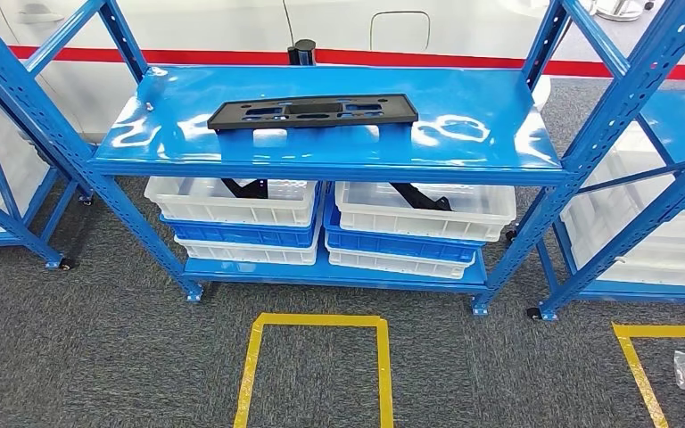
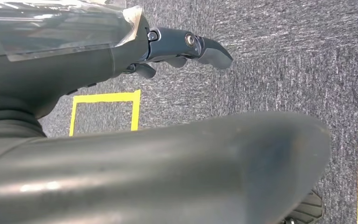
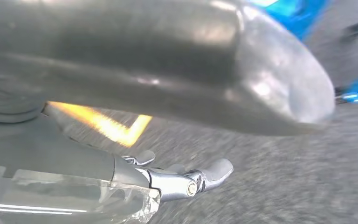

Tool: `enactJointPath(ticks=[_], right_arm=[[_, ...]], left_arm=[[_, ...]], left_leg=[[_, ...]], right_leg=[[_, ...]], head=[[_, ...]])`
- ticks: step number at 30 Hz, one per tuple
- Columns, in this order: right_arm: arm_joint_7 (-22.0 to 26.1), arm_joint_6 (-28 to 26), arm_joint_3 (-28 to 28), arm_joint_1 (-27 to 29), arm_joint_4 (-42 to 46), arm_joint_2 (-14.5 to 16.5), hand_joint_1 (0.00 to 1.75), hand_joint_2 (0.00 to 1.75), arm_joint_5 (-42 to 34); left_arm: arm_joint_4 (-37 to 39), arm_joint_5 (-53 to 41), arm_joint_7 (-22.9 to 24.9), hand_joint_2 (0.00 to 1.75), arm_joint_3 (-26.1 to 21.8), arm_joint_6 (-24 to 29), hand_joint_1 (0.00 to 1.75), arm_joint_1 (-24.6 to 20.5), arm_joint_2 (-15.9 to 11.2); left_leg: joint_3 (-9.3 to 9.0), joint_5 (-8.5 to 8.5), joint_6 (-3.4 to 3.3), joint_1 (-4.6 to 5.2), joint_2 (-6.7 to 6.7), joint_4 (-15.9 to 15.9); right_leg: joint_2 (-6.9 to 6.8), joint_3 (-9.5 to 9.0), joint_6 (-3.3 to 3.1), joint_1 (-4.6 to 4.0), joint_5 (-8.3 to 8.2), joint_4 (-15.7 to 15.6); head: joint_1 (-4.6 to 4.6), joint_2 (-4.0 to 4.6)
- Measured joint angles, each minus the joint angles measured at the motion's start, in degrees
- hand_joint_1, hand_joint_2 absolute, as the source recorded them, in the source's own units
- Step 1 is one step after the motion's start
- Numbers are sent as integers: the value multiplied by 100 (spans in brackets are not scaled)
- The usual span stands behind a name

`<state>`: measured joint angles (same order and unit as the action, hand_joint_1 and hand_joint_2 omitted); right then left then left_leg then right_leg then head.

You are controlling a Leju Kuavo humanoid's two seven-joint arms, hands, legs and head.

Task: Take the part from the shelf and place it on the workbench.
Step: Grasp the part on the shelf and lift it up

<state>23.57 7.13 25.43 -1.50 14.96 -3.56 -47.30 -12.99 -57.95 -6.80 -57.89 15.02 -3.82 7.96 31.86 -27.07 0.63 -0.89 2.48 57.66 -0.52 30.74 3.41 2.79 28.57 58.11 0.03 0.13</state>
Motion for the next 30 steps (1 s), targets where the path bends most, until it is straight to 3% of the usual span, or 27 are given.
enactJointPath(ticks=[7, 12, 24, 30], right_arm=[[380, 1056, 911, -80, 459, -146, 0, 0, -310], [509, 1489, 1411, -117, 1062, -106, 0, 0, -261], [646, 2034, 2381, -136, 3466, 423, 0, 0, 149], [751, 2098, 2476, -28, 4702, 779, 0, 0, 528]], left_arm=[[25, -86, -16, 0, -238, 81, 0, -23, 59], [42, -128, -37, 0, -351, 144, 0, -30, 93], [57, -161, -86, 0, -636, 300, 0, -62, 186], [62, -177, -112, 0, -720, 367, 0, -73, 213]], left_leg=[[0, 1, -2, 1, 0, 1], [1, 2, -3, 1, -1, 1], [2, 4, -6, 6, -1, 4], [2, 4, -6, 7, -1, 5]], right_leg=[[0, -1, 2, 0, -2, 0], [0, -3, 4, 1, -3, 0], [-2, 0, 5, 3, -4, 0], [-2, 0, 5, 3, -4, 0]], head=[[-1, 1], [-1, 0], [-1, 0], [0, 1]])
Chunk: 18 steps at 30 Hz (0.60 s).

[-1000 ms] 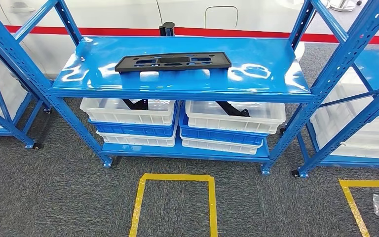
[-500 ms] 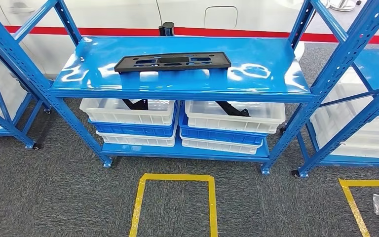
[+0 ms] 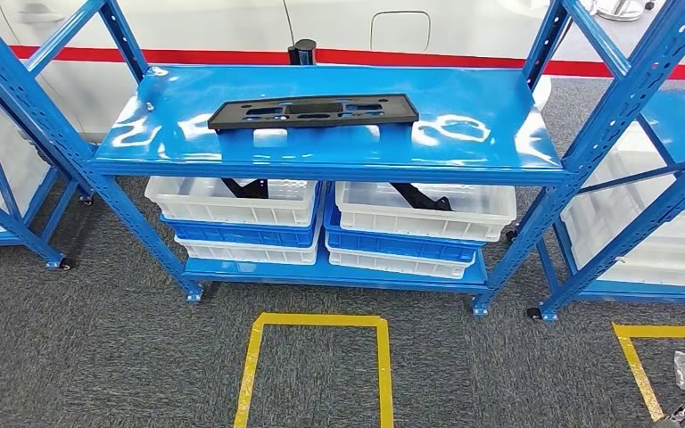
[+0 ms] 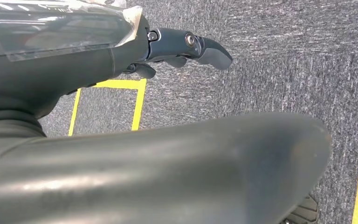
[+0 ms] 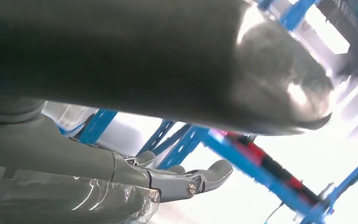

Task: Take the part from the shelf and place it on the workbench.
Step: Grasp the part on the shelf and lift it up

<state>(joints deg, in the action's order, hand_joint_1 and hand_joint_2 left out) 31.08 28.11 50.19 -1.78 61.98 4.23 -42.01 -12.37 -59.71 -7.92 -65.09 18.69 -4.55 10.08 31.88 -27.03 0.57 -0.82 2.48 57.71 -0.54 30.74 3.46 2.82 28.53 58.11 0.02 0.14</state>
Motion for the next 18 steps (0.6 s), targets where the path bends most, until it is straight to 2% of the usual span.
enactJointPath(ticks=[9, 18], right_arm=[[203, -328, -432, 364, 1624, 439, 0, 0, 959], [407, -1013, -1316, 780, 2772, 598, 0, 0, 2211]], left_arm=[[14, 9, -47, 0, -72, 26, 0, -8, 14], [31, 28, -92, 0, -137, 7, 0, -9, 17]], left_leg=[[0, 0, 0, 0, 0, 0], [0, 0, 0, 0, 0, 0]], right_leg=[[0, 0, 0, 0, 0, 0], [0, 0, 0, 0, 0, 0]], head=[[0, -1], [0, -1]])
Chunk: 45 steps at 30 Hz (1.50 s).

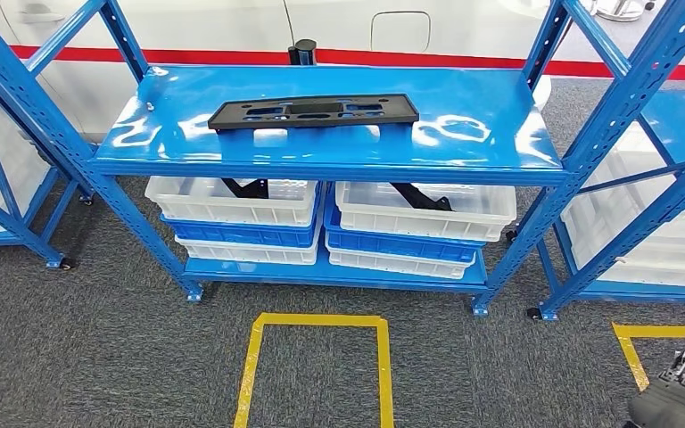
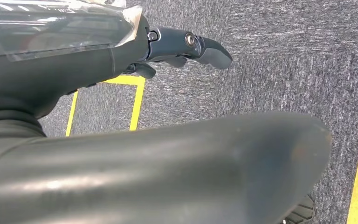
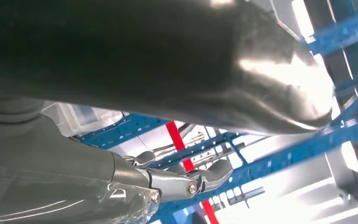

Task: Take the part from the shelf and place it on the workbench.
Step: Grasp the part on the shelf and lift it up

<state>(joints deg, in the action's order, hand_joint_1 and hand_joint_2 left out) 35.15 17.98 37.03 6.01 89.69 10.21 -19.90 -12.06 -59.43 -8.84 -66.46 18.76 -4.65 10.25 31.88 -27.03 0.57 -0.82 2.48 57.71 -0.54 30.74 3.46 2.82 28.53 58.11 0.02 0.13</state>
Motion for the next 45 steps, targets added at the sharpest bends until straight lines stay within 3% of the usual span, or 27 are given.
enactJointPath(ticks=[1, 5, 25, 33, 34, 36, 38, 40, 42, 43, 44, 45], right_arm=[[19, -94, -104, 41, 105, 7, 0, 0, 134], [84, -509, -508, 186, 477, 18, 0, 175, 709], [109, -2810, -2507, 747, 1830, -96, 0, 175, 3759], [-101, -3893, -3002, 786, 1981, -171, 0, 175, 5045], [-145, -4024, -3062, 782, 1984, -183, 0, 175, 5202], [-234, -4259, -3170, 767, 1989, -208, 0, 175, 5469], [-366, -4500, -3305, 744, 2000, -261, 0, 175, 5744], [-515, -4739, -3425, 714, 2007, -329, 0, 175, 6013], [-607, -4861, -3483, 700, 2004, -388, 0, 175, 6128], [-631, -4884, -3504, 702, 2003, -416, 0, 175, 6143], [-644, -4896, -3524, 703, 2001, -442, 0, 175, 6151], [-652, -4904, -3541, 701, 2001, -466, 0, 175, 6158]], left_arm=[[0, 3, -3, 0, -2, -3, 0, 0, 0], [0, 10, -11, 0, -5, -13, 0, -1, 0], [2, 148, -52, 0, -171, -120, 0, -12, 34], [2, 275, -56, 0, -296, -139, 0, -21, 59], [2, 292, -55, 0, -314, -145, 0, -23, 60], [2, 319, -48, 0, -344, -162, 0, -30, 61], [5, 343, -4, 0, -372, -184, 0, -43, 76], [8, 366, 55, 0, -404, -203, 0, -56, 93], [12, 375, 89, 0, -424, -217, 0, -59, 105], [16, 378, 99, 0, -428, -222, 0, -57, 111], [21, 380, 105, 0, -432, -228, 0, -55, 120], [27, 381, 109, 0, -437, -233, 0, -53, 127]], left_leg=[[0, 0, 0, 0, 0, 0], [0, 0, 0, 0, 0, 0], [1, 0, 0, 0, 1, 0], [1, 0, 0, 1, 2, 0], [8, -7, -1, 4, -1, 19], [15, -14, -42, 23, -1, 8], [-112, 79, -164, 5, 12, -236], [-244, 194, -268, -35, 27, -470], [-248, 207, -274, -47, 30, -488], [-248, 197, -253, -55, 29, -484], [-254, 178, -218, -73, 26, -470], [-260, 142, -160, -109, 23, -429]], right_leg=[[0, 0, 0, 0, 0, 0], [0, 1, 0, 0, 0, 0], [0, 2, 0, 0, 0, 0], [0, 1, 0, 0, 0, 0], [-3, -3, 21, 32, -12, -15], [-9, -26, 80, 73, -41, -76], [-13, -44, 108, 56, -41, -92], [4, 130, 45, 20, 137, 277], [24, 489, -5, 11, 395, 946], [26, 633, 14, 14, 450, 1186], [25, 665, 70, 23, 401, 1198], [16, 571, 162, 45, 253, 959]], head=[[0, 0], [0, 0], [1, 0], [1, 0], [1, 0], [16, 0], [32, 1], [21, 1], [5, 1], [2, 1], [4, 0], [5, 0]])
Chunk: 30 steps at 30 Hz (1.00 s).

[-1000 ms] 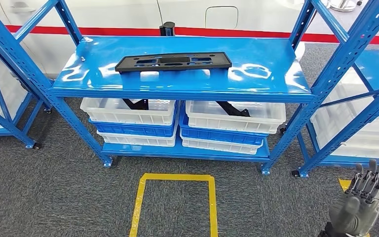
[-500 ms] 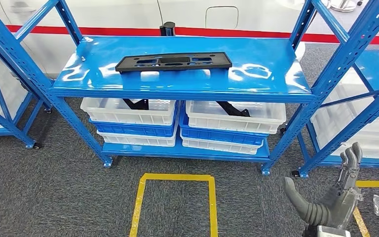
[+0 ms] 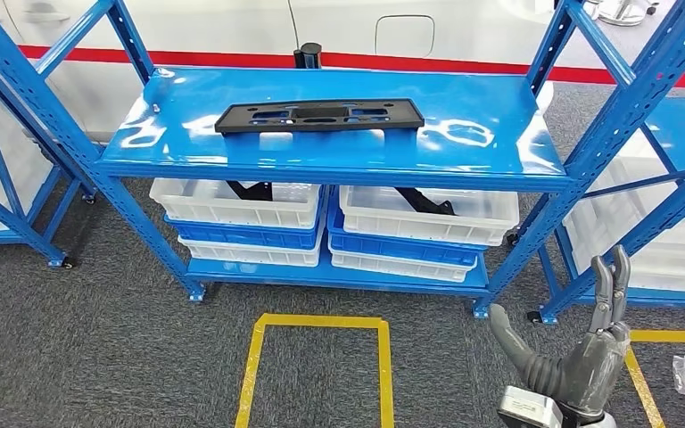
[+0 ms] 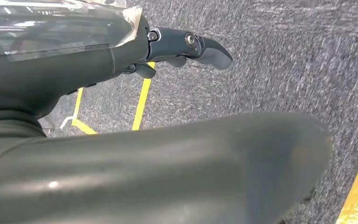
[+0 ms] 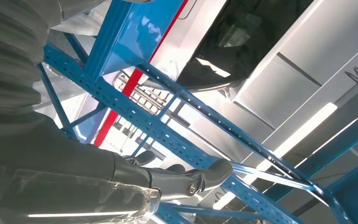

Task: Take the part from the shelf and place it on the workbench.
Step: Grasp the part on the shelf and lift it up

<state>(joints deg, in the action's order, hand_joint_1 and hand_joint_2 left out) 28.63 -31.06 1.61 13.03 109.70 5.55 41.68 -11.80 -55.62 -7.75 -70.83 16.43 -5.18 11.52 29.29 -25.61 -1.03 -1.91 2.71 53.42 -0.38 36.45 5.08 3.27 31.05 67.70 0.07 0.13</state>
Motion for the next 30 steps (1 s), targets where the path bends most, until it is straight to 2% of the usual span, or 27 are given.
enactJointPath(ticks=[2, 3, 5, 9, 11, 12, 13, 15, 16, 17, 20, 21, 22, 23, 25, 27, 28, 29, 30], right_arm=[[0, -6, -14, -8, -7, -25, 0, 175, 4], [0, -8, -15, -12, -12, -31, 0, 175, 3], [0, -9, -17, -17, -22, -33, 0, 175, 2], [-1, -9, -19, -17, -23, -32, 0, 175, 3], [-5, -17, -37, -19, -21, -40, 0, 175, 4], [-6, -22, -52, -20, -18, -45, 0, 175, 7], [-8, -27, -74, -25, -15, -50, 0, 175, 12], [-95, -16, -127, -63, -13, -49, 0, 175, 79], [-142, -6, -148, -89, -13, -48, 0, 175, 114], [-189, 8, -162, -111, -13, -47, 0, 175, 148], [-215, 26, -167, -137, -17, -46, 0, 175, 159], [-225, 27, -167, -147, -21, -46, 0, 175, 159], [-232, 27, -167, -162, -26, -48, 0, 175, 159], [-235, 27, -167, -185, -31, -49, 0, 175, 159], [-248, 26, -167, -216, -50, -54, 0, 175, 160], [-264, 25, -166, -221, -74, -58, 0, 175, 158], [-269, 25, -164, -221, -85, -61, 0, 175, 158], [-273, 24, -163, -221, -95, -64, 0, 175, 157], [-275, 23, -162, -222, -105, -69, 0, 175, 156]], left_arm=[[5, 2, 2, 0, -3, -8, 0, 0, -2], [5, 2, 2, 0, -4, -9, 0, 0, -8], [2, 2, 2, 0, -5, -8, 0, 0, -22], [1, 2, 2, 0, -7, -8, 0, -1, -26], [8, 3, 4, 0, -11, -9, 0, -8, -20], [12, 3, 5, 0, -13, -10, 0, -13, -14], [16, 3, 6, 0, -17, -10, 0, -19, -7], [18, 3, 13, 0, -28, -27, 0, -8, -3], [19, 3, 16, 0, -33, -36, 0, -3, -4], [19, 4, 19, 0, -37, -44, 0, 1, -4], [19, 18, 21, 0, -40, -39, 0, -15, 2], [19, 26, 23, 0, -45, -36, 0, -14, 5], [19, 32, 23, 0, -52, -32, 0, -12, 8], [19, 37, 24, 0, -58, -29, 0, -11, 10], [19, 44, 20, 0, -67, -27, 0, -11, 14], [20, 46, 16, 0, -69, -27, 0, -7, 21], [20, 46, 15, 0, -70, -27, 0, -1, 24], [20, 47, 13, 0, -72, -27, 0, 3, 25], [20, 48, 11, 0, -74, -28, 0, 7, 27]], left_leg=[[8, -100, 138, -45, -4, 129], [20, -145, 190, -52, -6, 185], [38, -179, 226, -39, -10, 217], [48, -188, 235, -39, -10, 225], [54, -246, 271, -48, -2, 257], [62, -305, 290, -68, -20, 308], [213, -484, 297, -73, -72, 623], [548, -367, 124, -8, -225, 916], [679, -292, 29, 56, -276, 968], [661, -102, -50, 110, -289, 750], [525, -165, -83, 174, -286, 542], [455, -166, -122, 179, -294, 494], [378, -173, -164, 179, -296, 470], [301, -183, -206, 179, -295, 451], [215, -237, -262, 190, -283, 439], [144, -315, -285, 211, -281, 440], [99, -356, -285, 221, -283, 441], [34, -405, -282, 230, -284, 441], [-40, -463, -278, 240, -285, 440]], right_leg=[[-50, -336, 149, 39, -294, -718], [-71, -442, 181, 43, -361, -927], [-76, -450, 167, 18, -338, -920], [-73, -447, 161, 10, -336, -923], [-40, -449, 2, -5, -300, -902], [-9, -461, -104, -10, -278, -891], [25, -479, -229, -23, -246, -877], [129, -610, -358, -97, -125, -883], [171, -676, -377, -151, -49, -888], [214, -741, -368, -181, 23, -906], [236, -885, -212, -184, -16, -907], [219, -914, -167, -188, -29, -867], [192, -880, -151, -193, 10, -783], [165, -818, -157, -198, 89, -634], [126, -367, -209, -206, 384, 89], [121, 107, -205, -213, 566, 668], [119, 202, -171, -215, 534, 669], [115, 203, -135, -217, 410, 466], [105, 156, -90, -226, 215, 142]], head=[[-6, 0], [-11, 0], [-18, 0], [-30, 0], [-29, 0], [-16, 0], [10, 0], [46, 0], [53, 0], [51, 0], [58, 0], [56, 0], [49, 1], [38, 2], [23, 3], [22, 2], [22, 2], [21, 2], [20, 2]])
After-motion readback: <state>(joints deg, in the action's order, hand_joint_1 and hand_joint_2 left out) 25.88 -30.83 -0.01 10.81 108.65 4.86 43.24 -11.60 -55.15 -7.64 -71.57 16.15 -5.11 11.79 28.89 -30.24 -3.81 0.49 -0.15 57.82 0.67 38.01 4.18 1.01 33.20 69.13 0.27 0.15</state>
